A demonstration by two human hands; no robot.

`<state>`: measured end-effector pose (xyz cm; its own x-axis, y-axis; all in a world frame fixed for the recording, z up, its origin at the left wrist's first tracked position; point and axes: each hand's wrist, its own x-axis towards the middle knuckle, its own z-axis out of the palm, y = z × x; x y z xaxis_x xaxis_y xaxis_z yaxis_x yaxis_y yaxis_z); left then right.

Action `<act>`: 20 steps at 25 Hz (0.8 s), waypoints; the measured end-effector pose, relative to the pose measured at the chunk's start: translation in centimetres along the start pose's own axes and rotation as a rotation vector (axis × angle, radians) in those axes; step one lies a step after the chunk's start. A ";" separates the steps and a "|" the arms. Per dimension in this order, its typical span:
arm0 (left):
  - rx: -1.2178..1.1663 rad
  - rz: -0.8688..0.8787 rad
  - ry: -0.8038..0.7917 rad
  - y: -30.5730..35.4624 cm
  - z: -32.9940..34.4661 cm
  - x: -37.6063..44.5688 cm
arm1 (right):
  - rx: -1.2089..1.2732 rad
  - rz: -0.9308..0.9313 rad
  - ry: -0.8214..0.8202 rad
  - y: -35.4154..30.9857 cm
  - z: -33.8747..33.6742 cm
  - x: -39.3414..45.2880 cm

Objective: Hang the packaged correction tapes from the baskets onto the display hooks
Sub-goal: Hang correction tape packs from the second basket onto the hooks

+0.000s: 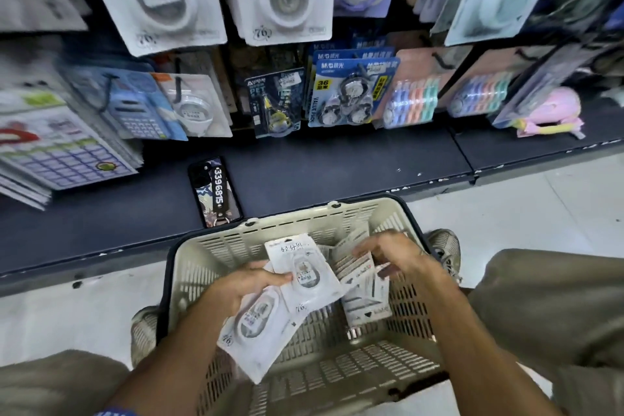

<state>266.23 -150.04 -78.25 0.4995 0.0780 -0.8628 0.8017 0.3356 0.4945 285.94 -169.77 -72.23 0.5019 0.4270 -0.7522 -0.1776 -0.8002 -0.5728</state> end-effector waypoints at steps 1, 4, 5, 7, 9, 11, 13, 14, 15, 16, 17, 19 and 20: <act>0.000 0.033 -0.026 0.8 -0.3 -0.8 | -0.040 -0.007 -0.019 -1.1 -1.2 -1.0; 0.050 0.126 -0.094 3.4 -0.6 -3.7 | -0.072 -0.128 0.026 -4.1 -4.2 -4.2; 0.115 0.154 -0.098 4.3 -0.5 -4.9 | -0.014 -0.186 0.015 -4.9 -4.9 -5.4; 0.348 0.242 -0.100 6.9 -0.5 -7.7 | 0.059 -0.330 -0.016 -7.0 -6.4 -8.1; 0.538 0.334 -0.118 10.7 -0.8 -11.6 | 0.084 -0.464 0.100 -9.5 -7.7 -10.2; 0.636 0.450 -0.058 15.2 -1.5 -16.7 | 0.133 -0.626 0.309 -12.7 -8.5 -12.0; 0.689 0.589 0.082 18.9 -2.6 -21.8 | 0.201 -0.809 0.433 -16.2 -9.4 -14.0; 0.716 0.650 0.151 19.9 -2.9 -24.0 | 0.214 -0.882 0.452 -18.0 -10.0 -15.0; 0.738 0.700 0.200 20.2 -3.3 -25.8 | 0.224 -0.932 0.467 -19.7 -10.6 -16.0; 0.737 0.738 0.228 20.0 -3.6 -27.2 | 0.250 -0.958 0.484 -21.3 -11.2 -16.7; 0.693 0.767 0.244 19.6 -3.8 -28.1 | 0.307 -0.954 0.492 -22.7 -11.7 -17.0; 0.565 0.806 0.261 18.8 -3.5 -28.9 | 0.444 -0.895 0.510 -24.9 -12.5 -17.3; 0.515 0.822 0.287 18.7 -3.2 -29.1 | 0.446 -0.873 0.544 -25.7 -12.9 -17.3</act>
<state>265.62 -143.00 -44.29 0.9172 0.3482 -0.1935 0.3227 -0.3647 0.8734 292.75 -162.07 -40.26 0.8866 0.4395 0.1443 0.1834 -0.0475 -0.9819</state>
